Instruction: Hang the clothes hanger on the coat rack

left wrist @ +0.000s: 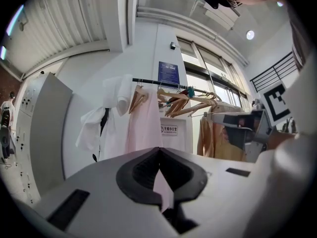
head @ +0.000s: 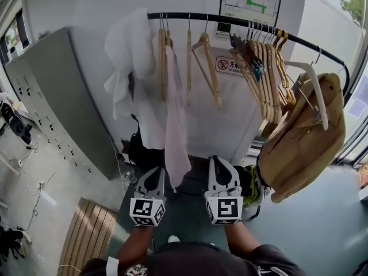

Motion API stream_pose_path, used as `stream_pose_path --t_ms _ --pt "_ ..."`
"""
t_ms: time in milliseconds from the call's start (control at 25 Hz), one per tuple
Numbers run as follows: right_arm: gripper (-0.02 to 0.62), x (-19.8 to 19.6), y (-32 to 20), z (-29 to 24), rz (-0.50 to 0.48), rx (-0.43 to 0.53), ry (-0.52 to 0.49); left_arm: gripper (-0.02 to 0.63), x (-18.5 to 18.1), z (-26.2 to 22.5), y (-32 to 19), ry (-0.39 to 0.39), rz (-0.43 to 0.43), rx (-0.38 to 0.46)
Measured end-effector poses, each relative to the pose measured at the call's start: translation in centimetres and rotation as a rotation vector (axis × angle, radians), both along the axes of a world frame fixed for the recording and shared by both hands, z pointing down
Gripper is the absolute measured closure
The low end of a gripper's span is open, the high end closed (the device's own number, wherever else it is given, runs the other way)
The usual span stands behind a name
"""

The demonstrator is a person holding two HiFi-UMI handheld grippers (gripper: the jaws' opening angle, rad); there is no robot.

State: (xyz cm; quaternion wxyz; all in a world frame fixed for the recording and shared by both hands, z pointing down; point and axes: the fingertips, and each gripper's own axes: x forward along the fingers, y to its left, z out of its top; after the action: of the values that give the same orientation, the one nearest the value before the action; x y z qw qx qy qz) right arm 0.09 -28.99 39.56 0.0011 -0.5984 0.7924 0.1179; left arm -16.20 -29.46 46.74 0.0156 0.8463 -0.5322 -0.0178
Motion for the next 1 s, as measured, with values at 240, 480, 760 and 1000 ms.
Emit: stream_pose_path --t_ms 240,480,760,1000 --pt "0.580 3.1 1.7 1.7 0.019 -0.044 0.012 0.597 3.9 -0.5 1.0 -0.014 0.027 0.015" --pt "0.580 5.3 1.9 2.4 0.032 -0.067 0.003 0.597 6.7 -1.3 1.5 -0.044 0.059 0.030" --pt "0.580 6.8 2.1 3.7 0.041 -0.085 0.008 0.597 8.2 -1.6 1.8 -0.051 0.075 0.035" --pt "0.580 7.2 1.8 3.5 0.035 -0.078 -0.010 0.597 8.9 -1.6 1.6 -0.051 0.077 0.033"
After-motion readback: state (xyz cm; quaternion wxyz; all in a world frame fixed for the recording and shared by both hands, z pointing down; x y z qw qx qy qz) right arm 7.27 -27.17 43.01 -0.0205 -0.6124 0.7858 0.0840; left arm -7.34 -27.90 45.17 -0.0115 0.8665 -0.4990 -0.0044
